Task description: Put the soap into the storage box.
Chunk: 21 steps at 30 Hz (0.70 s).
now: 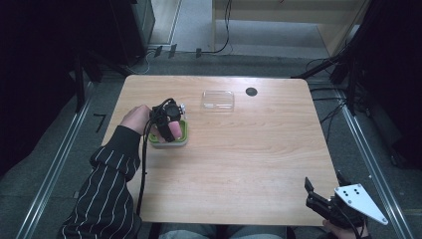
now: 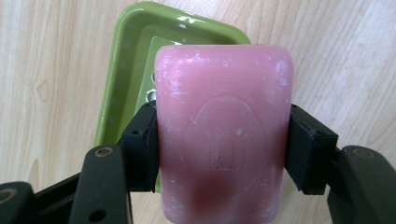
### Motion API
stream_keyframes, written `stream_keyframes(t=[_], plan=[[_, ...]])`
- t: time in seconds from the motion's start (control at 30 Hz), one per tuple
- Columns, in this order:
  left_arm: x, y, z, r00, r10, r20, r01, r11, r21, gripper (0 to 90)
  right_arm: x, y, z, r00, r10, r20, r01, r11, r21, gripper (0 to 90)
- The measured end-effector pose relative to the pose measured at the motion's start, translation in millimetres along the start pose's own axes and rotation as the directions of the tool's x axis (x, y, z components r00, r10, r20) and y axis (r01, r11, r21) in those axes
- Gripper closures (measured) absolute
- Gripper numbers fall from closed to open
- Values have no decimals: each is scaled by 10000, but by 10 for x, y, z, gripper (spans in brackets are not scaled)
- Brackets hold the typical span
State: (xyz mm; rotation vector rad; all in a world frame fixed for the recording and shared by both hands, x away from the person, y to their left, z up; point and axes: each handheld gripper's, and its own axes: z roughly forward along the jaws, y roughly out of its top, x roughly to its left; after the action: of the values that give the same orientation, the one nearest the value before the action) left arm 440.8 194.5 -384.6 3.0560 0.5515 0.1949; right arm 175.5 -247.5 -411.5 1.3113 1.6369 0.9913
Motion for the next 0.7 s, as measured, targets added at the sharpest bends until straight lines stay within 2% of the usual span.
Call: stream_keyframes(t=[0.17,0.4,0.53,0.67,0.7], plan=[[30,-1,7,9998,199,-46,-199,9998,18,388,-5,-5,-5,10000,14,28,-14,10000,-17,137],[88,-12,53,9997,220,-92,-218,9996,169,388,-8,-9,-17,10000,21,70,-22,10000,31,137],[137,1,99,9988,469,-118,-464,9981,394,388,-10,-14,-24,9999,45,121,-46,10000,12,138],[173,19,150,9968,793,-83,-789,9960,419,388,-15,-18,-32,9999,27,128,-28,10000,44,137],[182,22,170,9971,756,-51,-754,9964,375,388,-16,-19,-33,9999,28,140,-29,10000,59,137]])
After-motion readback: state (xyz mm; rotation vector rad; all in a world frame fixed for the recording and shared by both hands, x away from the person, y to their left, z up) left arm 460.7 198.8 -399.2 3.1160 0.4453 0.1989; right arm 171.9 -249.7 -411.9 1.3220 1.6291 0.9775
